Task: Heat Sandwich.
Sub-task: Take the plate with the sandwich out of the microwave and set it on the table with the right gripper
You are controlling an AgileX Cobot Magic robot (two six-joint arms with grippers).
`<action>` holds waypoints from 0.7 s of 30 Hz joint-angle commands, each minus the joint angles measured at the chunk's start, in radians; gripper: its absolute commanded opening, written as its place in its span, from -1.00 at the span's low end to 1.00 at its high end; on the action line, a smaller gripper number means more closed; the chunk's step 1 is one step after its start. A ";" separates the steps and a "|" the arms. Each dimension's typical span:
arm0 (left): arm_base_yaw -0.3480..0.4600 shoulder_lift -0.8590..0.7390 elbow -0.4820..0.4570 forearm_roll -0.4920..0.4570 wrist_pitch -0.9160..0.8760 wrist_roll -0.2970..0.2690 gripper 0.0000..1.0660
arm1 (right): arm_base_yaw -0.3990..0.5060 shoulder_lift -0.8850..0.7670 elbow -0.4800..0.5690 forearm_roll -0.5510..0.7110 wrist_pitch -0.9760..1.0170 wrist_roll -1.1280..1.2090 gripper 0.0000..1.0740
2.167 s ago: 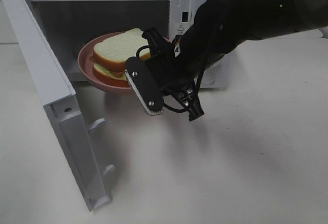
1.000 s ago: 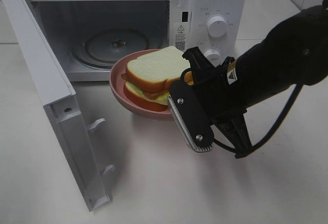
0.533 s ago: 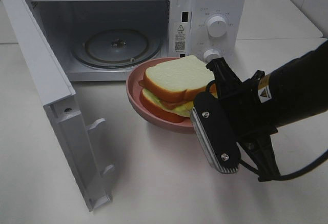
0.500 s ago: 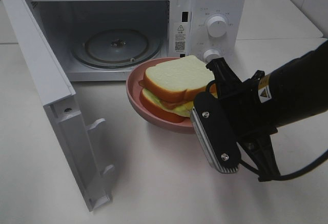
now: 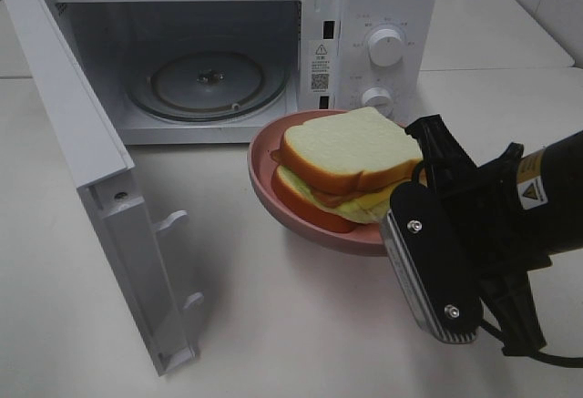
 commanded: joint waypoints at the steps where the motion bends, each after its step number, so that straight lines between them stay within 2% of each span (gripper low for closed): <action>1: 0.001 -0.022 0.004 -0.002 -0.007 -0.005 0.93 | -0.004 -0.040 -0.003 0.001 0.020 0.018 -0.91; 11: 0.001 -0.022 0.004 -0.002 -0.007 -0.005 0.93 | -0.004 -0.128 -0.003 -0.095 0.110 0.128 -0.91; 21: 0.001 -0.022 0.004 -0.002 -0.007 -0.005 0.93 | -0.004 -0.217 -0.003 -0.323 0.247 0.384 -0.90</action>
